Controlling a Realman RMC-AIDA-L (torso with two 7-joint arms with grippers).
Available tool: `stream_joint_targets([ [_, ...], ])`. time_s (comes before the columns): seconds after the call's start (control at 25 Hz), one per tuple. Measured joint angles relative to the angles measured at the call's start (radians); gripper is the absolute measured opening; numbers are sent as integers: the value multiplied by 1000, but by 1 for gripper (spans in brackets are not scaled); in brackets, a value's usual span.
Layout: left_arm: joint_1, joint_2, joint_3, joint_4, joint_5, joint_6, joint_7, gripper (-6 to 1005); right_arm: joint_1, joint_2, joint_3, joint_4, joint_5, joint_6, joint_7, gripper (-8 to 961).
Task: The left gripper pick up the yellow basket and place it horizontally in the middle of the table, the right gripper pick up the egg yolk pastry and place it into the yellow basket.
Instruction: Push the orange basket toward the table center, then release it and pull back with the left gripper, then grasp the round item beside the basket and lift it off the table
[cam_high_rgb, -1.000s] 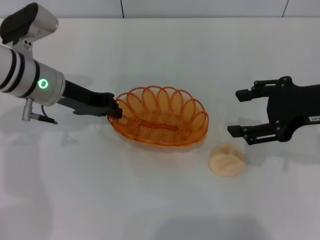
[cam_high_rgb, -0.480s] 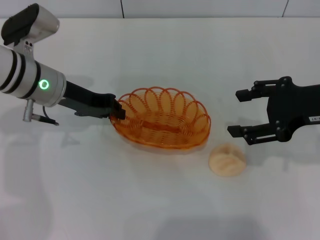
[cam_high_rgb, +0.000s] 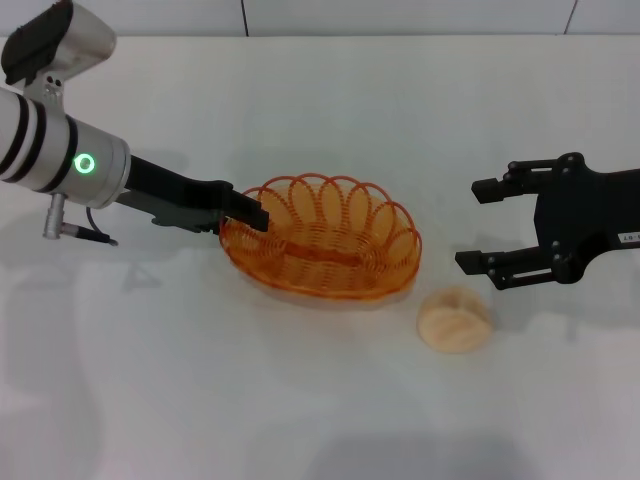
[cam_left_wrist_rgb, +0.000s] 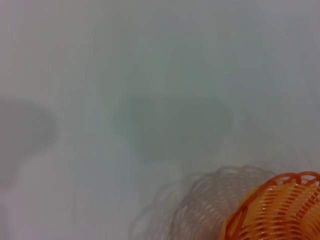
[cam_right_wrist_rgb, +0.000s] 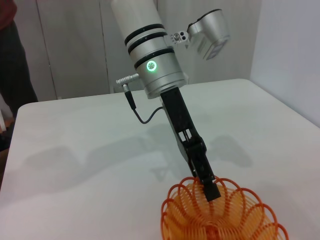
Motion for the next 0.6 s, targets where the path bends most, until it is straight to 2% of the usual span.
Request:
stream_joint_targets([
  [0.16,0,4,-1,2,-6,7,11,510,0,0,0,0,0,1,0,779],
  [0.32,2,10,-3,17,-7,9,18,672,-1,0,0,0,2,2,-1,780],
  [0.6,55,14,-5,161,-31,15,36,893,-2,0,9,2,8,4,0,780],
])
